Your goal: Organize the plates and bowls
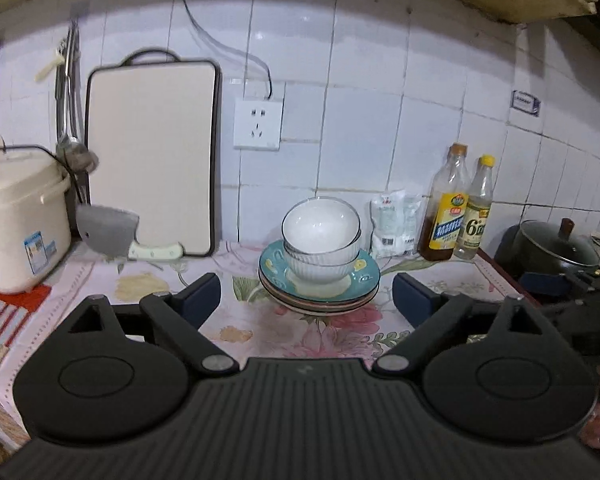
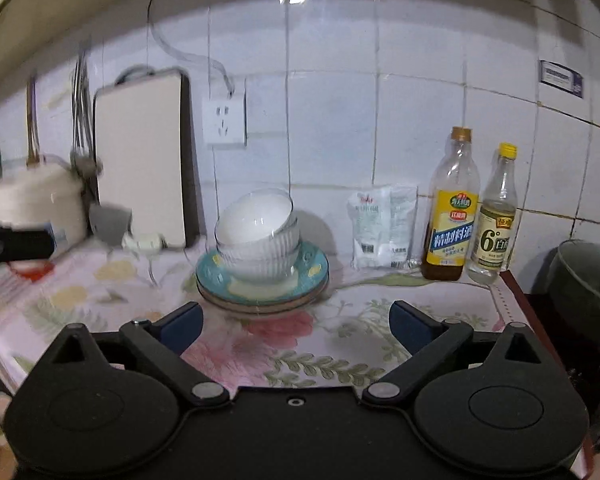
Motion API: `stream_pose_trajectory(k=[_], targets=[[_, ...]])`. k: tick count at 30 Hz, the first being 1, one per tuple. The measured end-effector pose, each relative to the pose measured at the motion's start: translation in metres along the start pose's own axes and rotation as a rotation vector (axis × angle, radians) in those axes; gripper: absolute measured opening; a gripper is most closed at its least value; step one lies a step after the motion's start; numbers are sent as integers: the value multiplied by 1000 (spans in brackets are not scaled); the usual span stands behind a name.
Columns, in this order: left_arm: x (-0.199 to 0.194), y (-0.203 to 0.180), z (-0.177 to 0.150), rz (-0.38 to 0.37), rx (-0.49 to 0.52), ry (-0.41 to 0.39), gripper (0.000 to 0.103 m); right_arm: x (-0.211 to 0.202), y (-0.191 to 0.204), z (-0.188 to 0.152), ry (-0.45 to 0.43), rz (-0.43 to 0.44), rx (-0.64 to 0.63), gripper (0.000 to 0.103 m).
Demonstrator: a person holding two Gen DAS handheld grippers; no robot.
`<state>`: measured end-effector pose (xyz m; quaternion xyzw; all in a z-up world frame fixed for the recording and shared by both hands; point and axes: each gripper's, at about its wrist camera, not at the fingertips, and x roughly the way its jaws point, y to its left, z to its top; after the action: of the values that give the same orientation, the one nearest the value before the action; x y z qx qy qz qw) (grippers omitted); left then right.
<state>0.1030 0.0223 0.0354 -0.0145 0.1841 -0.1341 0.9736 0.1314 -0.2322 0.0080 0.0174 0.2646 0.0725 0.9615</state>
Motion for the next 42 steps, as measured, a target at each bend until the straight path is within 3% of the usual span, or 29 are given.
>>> stream_pose_trajectory(k=[3,9,16,26,33,42], targets=[[-13,-6,-11,22,21,-18,94,-6,2,-4,-9,39,5,101],[-26,-11,-32,28,-8,-36,100,-24,12,-18,-17,-3,1,101],[-20,-9,-57,106,-40,-26,100,-52,11,-30,-33,-48,-30,101],[-29,-14,-58,150,-53,-3,103,-42,6,-40,86,-148,19,103],[-22,-14,-64,195,-12,32,103,-59,9,-43,26,-94,51,103],[-17,-14,-71,218,7,68,103,-59,15,-45,26,-180,-4,103]])
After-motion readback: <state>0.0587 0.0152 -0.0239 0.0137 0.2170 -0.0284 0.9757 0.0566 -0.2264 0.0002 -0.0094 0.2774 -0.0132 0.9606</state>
